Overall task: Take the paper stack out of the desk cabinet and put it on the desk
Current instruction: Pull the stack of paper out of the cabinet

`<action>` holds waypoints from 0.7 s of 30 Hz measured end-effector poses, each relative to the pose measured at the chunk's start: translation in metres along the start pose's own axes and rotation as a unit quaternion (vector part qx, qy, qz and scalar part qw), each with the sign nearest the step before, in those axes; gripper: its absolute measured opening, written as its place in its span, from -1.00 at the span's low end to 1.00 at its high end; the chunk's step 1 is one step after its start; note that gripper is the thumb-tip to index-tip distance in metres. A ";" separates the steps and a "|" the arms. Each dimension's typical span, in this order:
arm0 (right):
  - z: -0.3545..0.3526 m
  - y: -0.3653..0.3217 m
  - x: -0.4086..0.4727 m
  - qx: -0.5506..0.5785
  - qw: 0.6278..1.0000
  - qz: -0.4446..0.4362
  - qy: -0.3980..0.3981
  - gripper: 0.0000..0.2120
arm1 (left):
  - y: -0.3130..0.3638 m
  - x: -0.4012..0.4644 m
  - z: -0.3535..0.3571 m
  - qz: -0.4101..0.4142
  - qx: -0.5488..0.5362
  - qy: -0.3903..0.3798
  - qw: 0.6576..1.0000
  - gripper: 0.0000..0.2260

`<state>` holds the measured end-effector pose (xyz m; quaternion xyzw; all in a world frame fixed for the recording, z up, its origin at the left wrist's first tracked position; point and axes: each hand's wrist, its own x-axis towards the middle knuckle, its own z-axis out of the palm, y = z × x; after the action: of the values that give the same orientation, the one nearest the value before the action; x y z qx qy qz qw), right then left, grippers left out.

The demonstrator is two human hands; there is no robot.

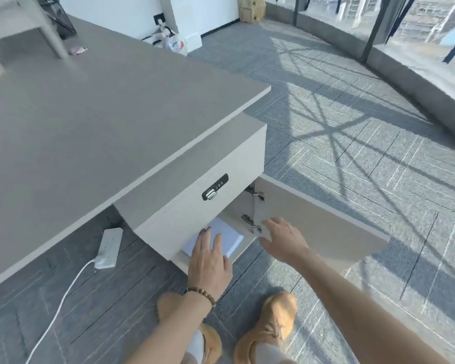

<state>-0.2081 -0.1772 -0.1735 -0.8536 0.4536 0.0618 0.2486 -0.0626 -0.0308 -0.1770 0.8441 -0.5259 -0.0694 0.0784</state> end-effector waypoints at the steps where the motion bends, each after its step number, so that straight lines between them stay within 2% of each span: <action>1: 0.012 0.000 0.013 0.000 1.000 0.001 -0.014 -0.52 | -0.004 0.007 0.017 -0.012 -0.013 -0.010 1.000 -0.51; 8: 0.094 0.012 0.102 -0.028 0.996 -0.014 -0.088 -0.47 | -0.038 0.056 0.135 -0.118 -0.064 -0.050 0.990 -0.50; 15: 0.165 0.038 0.162 -0.021 0.992 -0.016 -0.122 -0.45 | -0.060 0.083 0.228 -0.262 -0.139 -0.089 0.951 -0.43; 21: 0.212 0.062 0.193 -0.014 0.987 -0.006 -0.159 -0.37 | -0.068 0.086 0.269 -0.303 -0.165 -0.106 0.932 -0.37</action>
<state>-0.1201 -0.2479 -0.4440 -0.8389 0.4023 0.2023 0.3057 -0.0188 -0.0944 -0.4572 0.9262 -0.2313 -0.2652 0.1355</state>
